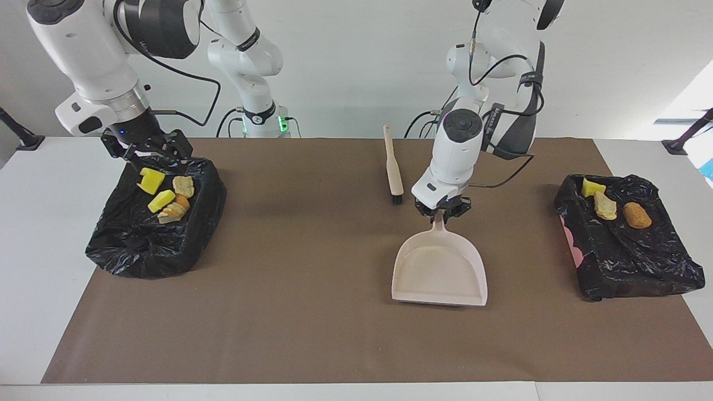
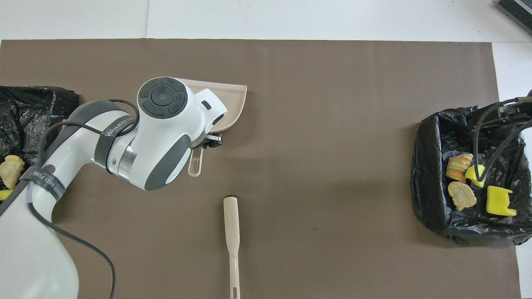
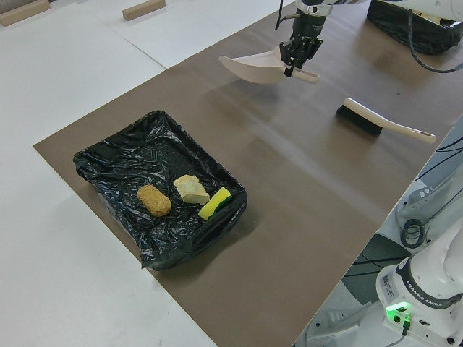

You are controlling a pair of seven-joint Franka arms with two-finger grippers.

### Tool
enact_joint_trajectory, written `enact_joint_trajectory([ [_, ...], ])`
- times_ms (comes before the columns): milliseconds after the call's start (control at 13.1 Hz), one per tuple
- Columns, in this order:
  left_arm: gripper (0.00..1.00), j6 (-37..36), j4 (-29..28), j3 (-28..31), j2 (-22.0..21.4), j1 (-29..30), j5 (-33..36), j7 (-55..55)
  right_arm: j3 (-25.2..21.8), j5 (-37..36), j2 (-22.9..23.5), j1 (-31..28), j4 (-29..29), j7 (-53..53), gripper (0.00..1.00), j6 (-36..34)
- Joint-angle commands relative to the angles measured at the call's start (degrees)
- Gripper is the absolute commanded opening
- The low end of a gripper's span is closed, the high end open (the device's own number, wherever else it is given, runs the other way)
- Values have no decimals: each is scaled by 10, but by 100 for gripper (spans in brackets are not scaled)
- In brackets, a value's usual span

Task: Sweep and dump trash in bin
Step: 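Bring the empty dustpan back to the table center with the left gripper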

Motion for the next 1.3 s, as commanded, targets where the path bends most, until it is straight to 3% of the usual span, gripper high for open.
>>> enact_joint_trajectory([
  [0, 0, 19, 48, -15, 44, -19, -5, -63, 10, 1, -48, 4, -65, 47, 100, -3],
  [305, 0, 42, 97, -16, 103, -44, -2, -105, 12, 1, -63, 36, -61, 83, 100, -9],
  [686, 0, 53, 88, -16, 103, -44, 12, -99, 5, 43, -63, 18, -51, 60, 100, -9],
  [838, 13, 48, 72, -16, 98, -46, 35, -98, 5, 43, -63, 17, -52, 60, 100, -7],
  [991, 34, 43, 66, -16, 96, -43, 37, -98, 5, 43, -64, 16, -52, 60, 100, -11],
  [1067, 38, 42, 62, -16, 94, -42, 36, -99, 5, 42, -63, 17, -51, 60, 100, -11],
  [1220, 59, 34, 62, -16, 92, -42, 37, -99, 6, 42, -63, 17, -50, 60, 100, -10],
])
